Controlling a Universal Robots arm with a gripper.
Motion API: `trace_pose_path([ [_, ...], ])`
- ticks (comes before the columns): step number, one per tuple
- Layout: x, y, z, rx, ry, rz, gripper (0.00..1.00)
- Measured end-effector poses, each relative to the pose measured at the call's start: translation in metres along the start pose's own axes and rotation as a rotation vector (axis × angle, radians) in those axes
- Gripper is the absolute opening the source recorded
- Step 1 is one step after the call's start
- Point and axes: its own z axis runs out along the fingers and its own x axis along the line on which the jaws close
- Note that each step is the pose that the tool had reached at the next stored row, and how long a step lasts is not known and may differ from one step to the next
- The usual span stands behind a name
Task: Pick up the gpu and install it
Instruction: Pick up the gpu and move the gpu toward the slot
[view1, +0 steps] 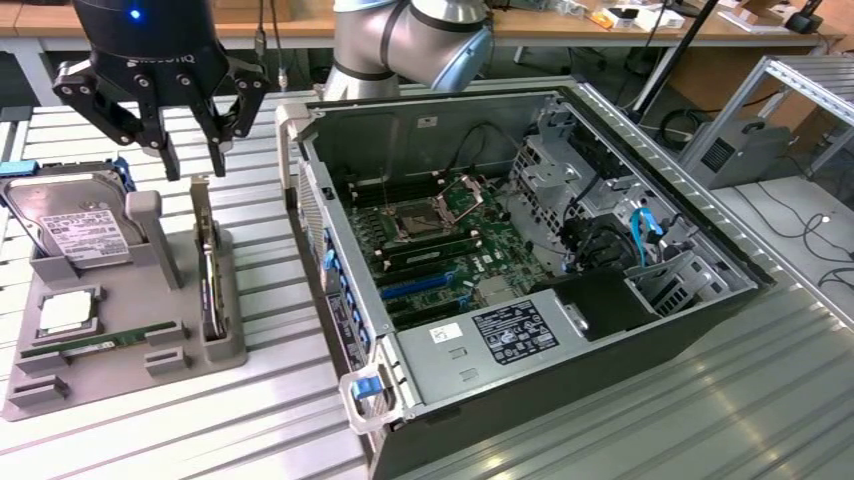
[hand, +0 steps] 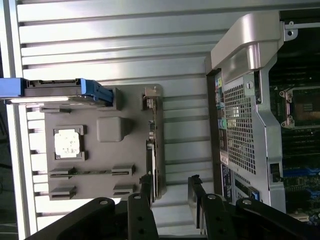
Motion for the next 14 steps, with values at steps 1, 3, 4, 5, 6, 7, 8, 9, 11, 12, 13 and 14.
trace_pose_path([
  [1, 0.0004, -0.0001, 0.0012, 0.0001, 0.0001, 0.000, 0.42],
  [3, 0.0008, -0.0002, 0.0024, -0.0001, 0.0001, 0.000, 0.42],
  [4, 0.0010, -0.0003, 0.0032, -0.0001, 0.0001, 0.000, 0.42],
  [5, 0.0013, -0.0004, 0.0041, -0.0007, 0.0002, 0.000, 0.42],
  [6, 0.0014, -0.0005, 0.0045, -0.0010, 0.0002, 0.000, 0.42],
  [7, 0.0014, -0.0005, 0.0048, -0.0012, 0.0002, 0.000, 0.42],
  [8, 0.0015, -0.0006, 0.0053, -0.0016, 0.0002, 0.000, 0.42],
  [9, 0.0016, -0.0007, 0.0058, -0.0020, 0.0003, 0.000, 0.42],
  [11, 0.0017, -0.0009, 0.0068, -0.0027, 0.0002, 0.000, 0.42],
  [12, 0.0017, -0.0010, 0.0072, -0.0028, 0.0003, 0.000, 0.42],
  [13, 0.0018, -0.0010, 0.0075, -0.0030, 0.0003, 0.000, 0.42],
  [14, 0.0018, -0.0011, 0.0078, -0.0031, 0.0003, 0.000, 0.42],
])
